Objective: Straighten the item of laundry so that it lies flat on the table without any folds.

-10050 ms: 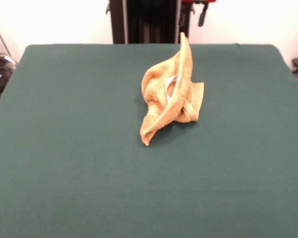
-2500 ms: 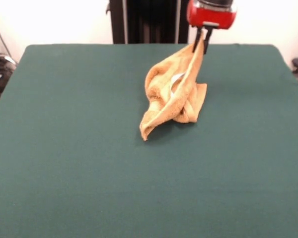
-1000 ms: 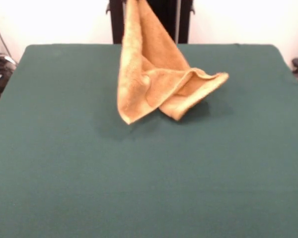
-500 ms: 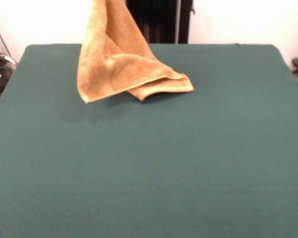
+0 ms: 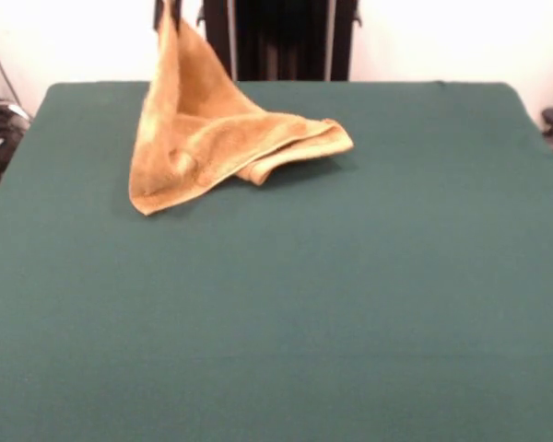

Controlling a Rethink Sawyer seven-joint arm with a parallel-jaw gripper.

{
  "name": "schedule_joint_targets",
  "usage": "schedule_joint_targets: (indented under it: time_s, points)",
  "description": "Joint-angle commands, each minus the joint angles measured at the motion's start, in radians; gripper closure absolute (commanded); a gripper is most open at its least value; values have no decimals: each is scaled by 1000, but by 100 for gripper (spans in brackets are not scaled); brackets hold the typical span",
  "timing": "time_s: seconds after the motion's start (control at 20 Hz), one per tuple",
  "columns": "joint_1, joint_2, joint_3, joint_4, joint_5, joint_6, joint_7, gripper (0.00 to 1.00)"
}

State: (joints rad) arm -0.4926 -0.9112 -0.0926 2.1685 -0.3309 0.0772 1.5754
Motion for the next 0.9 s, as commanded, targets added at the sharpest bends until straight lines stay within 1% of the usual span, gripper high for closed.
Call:
schedule_joint_targets:
  time_s: [0.05, 0.15, 0.2, 0.4, 0.75, 0.9]
  points:
    - [36, 190, 210, -34, -89, -100, 55, 100]
    - [56, 191, 197, -47, -107, -107, 69, 100]
    - [59, 193, 195, -50, -109, -97, 86, 0]
    - [62, 192, 193, -45, -106, -94, 100, 0]
    - [95, 169, 154, -50, -84, -2, 93, 0]
    - [97, 159, 139, -36, -85, 5, 94, 0]
